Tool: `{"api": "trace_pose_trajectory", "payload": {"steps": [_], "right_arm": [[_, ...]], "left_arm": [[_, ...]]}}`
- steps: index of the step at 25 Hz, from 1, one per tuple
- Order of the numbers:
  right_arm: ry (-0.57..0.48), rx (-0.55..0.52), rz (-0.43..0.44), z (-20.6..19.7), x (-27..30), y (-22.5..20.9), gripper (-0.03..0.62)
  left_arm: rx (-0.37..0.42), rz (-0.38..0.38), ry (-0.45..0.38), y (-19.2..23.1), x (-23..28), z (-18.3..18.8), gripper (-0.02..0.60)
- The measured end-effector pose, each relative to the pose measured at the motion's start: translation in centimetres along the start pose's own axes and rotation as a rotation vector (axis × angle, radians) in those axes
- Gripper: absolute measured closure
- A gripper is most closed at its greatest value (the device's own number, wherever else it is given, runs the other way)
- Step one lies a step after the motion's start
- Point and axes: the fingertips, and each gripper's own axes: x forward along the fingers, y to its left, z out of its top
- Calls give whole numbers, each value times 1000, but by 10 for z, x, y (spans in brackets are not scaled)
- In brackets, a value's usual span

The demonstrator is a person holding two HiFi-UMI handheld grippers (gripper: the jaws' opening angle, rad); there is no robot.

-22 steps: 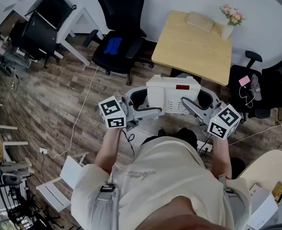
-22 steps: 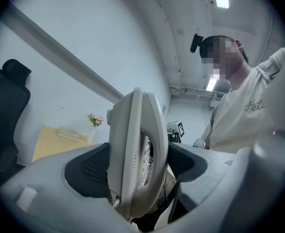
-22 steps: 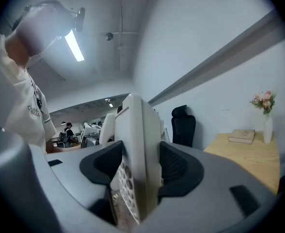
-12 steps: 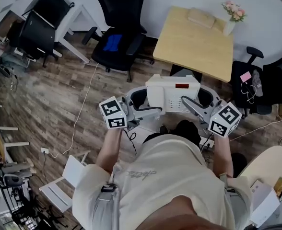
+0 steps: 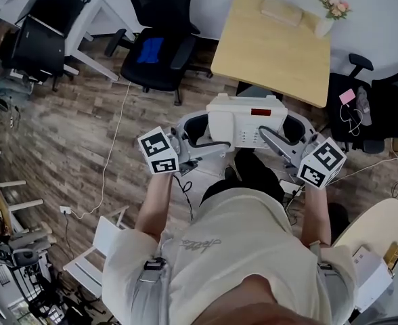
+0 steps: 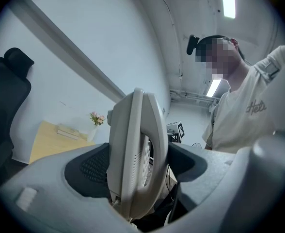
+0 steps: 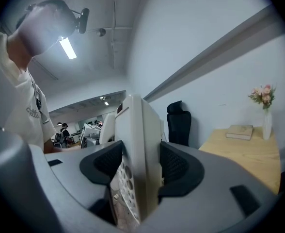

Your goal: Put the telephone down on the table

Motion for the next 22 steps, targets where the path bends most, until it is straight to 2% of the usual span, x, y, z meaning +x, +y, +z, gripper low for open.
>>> {"api": "trace_pose_trajectory", "payload": {"steps": [10,18,22], "right_arm": [[-40,28,37,22,30,-75,359],[-53,38,25,45,35,-150,359],[-66,11,34,58,34,-182,359]], "left_arm": [[-7,38,52,68,35,28,216],[-16,48,75,122,86,49,216],[3,43,71,142,112,61,216]]}}
